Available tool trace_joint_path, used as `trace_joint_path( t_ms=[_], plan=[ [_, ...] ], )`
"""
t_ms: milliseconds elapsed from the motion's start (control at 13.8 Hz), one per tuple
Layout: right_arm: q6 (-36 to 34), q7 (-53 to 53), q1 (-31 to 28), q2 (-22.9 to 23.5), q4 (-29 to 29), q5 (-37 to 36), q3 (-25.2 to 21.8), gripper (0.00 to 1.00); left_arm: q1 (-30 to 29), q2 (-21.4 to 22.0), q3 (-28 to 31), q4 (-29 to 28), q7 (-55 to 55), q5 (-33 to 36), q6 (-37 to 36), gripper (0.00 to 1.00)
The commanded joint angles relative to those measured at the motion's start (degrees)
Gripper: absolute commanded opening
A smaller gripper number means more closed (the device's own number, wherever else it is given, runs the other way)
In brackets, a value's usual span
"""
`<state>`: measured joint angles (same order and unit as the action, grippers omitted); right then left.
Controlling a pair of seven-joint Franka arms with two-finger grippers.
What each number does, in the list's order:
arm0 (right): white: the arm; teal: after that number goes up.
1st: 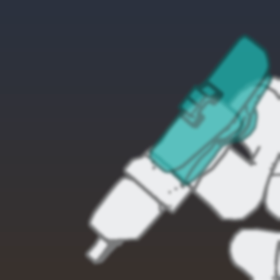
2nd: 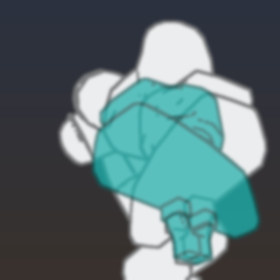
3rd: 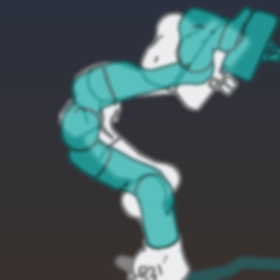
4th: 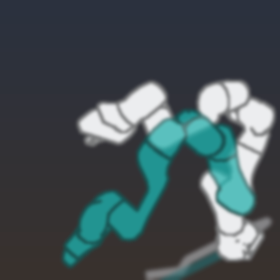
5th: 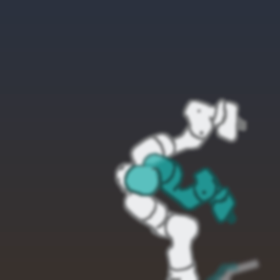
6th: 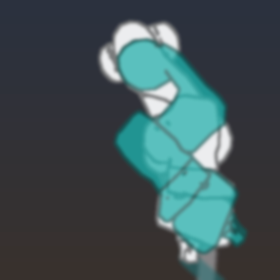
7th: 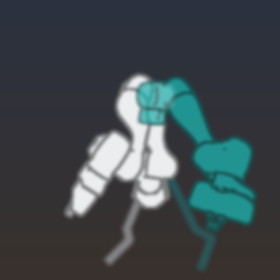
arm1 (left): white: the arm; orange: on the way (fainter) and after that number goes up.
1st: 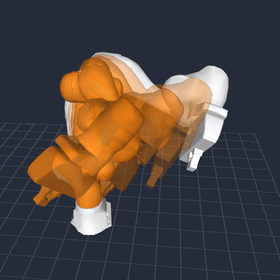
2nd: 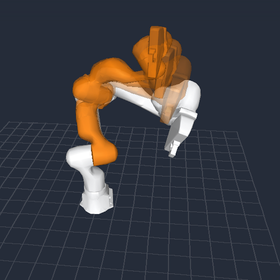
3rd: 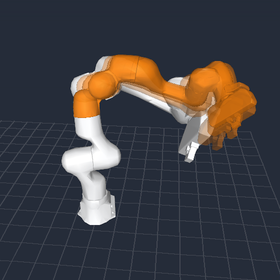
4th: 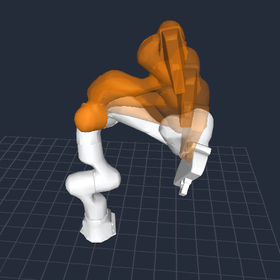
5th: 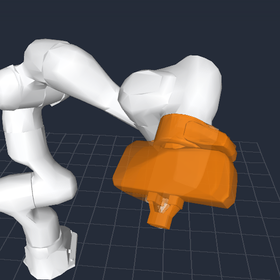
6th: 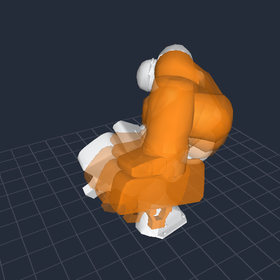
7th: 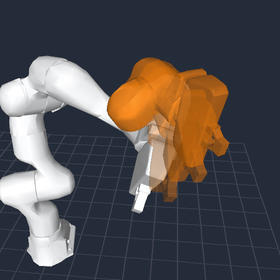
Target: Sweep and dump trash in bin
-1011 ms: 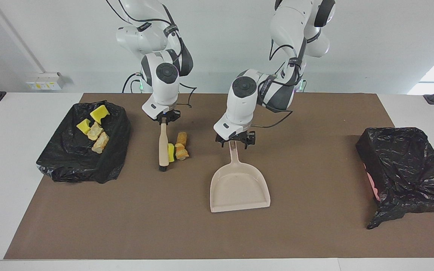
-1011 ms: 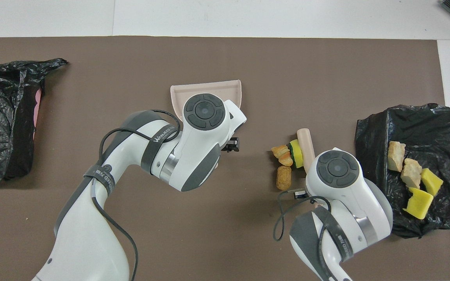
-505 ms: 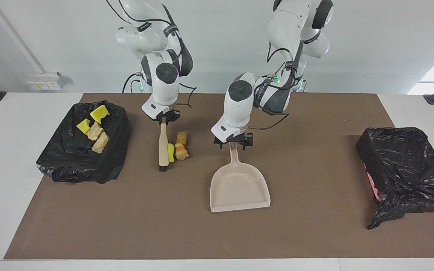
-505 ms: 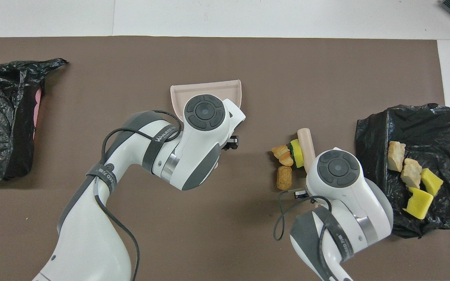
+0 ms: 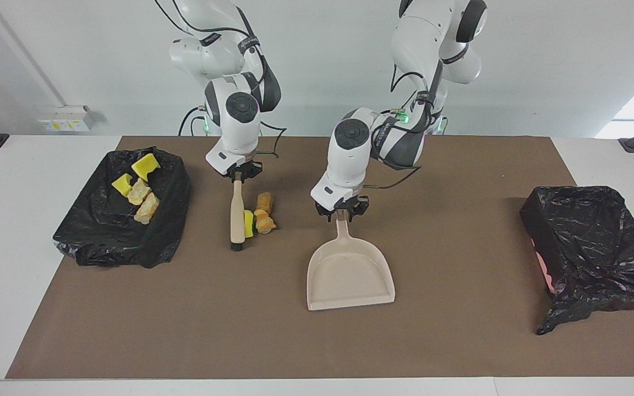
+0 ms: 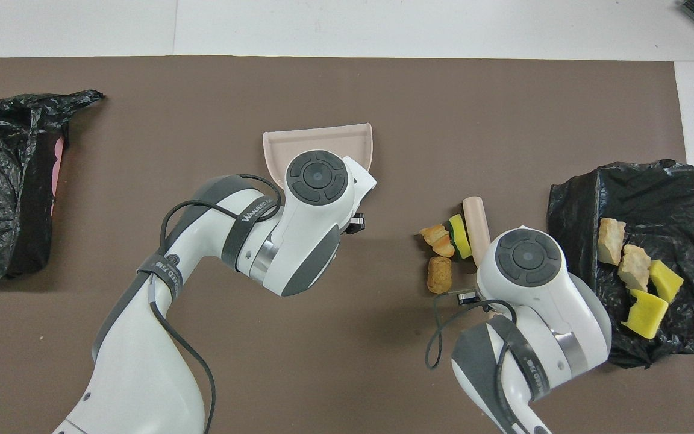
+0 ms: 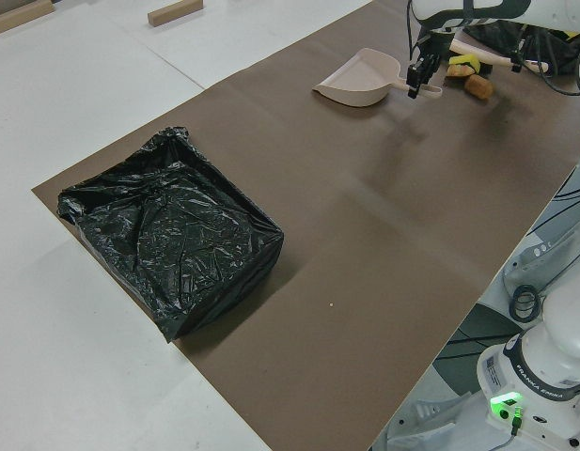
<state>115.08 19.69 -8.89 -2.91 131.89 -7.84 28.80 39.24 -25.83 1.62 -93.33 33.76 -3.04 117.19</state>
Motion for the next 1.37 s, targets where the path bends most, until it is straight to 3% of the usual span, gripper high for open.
trace_joint_path(
  t_ms=[0,578,939,1155,1300],
  plan=[
    [0.15,-1.32,-0.86,0.53,-0.50,0.54,0.38,0.00,-0.21,1.66,0.84,-0.98,-1.84,0.40,0.49,0.00],
    [-1.08,0.69,-1.22,-0.34,-0.23,0.98,0.29,0.00,-8.91,5.35,1.20,-1.32,-47.78,0.50,-4.60,0.00],
    [-7.67,-0.88,-0.16,-4.03,0.47,0.46,0.38,0.00,-11.91,6.84,1.46,-1.59,-69.59,2.50,-11.27,0.00],
    [-9.17,-1.15,-0.16,-6.13,2.74,0.63,0.47,0.00,-11.65,9.56,1.46,-6.40,-82.33,8.46,-10.76,0.00],
    [-8.64,-0.89,-0.16,-8.16,5.29,1.25,0.47,0.00,-10.86,12.28,1.46,-11.23,-83.85,11.30,-8.48,0.00]
  ],
)
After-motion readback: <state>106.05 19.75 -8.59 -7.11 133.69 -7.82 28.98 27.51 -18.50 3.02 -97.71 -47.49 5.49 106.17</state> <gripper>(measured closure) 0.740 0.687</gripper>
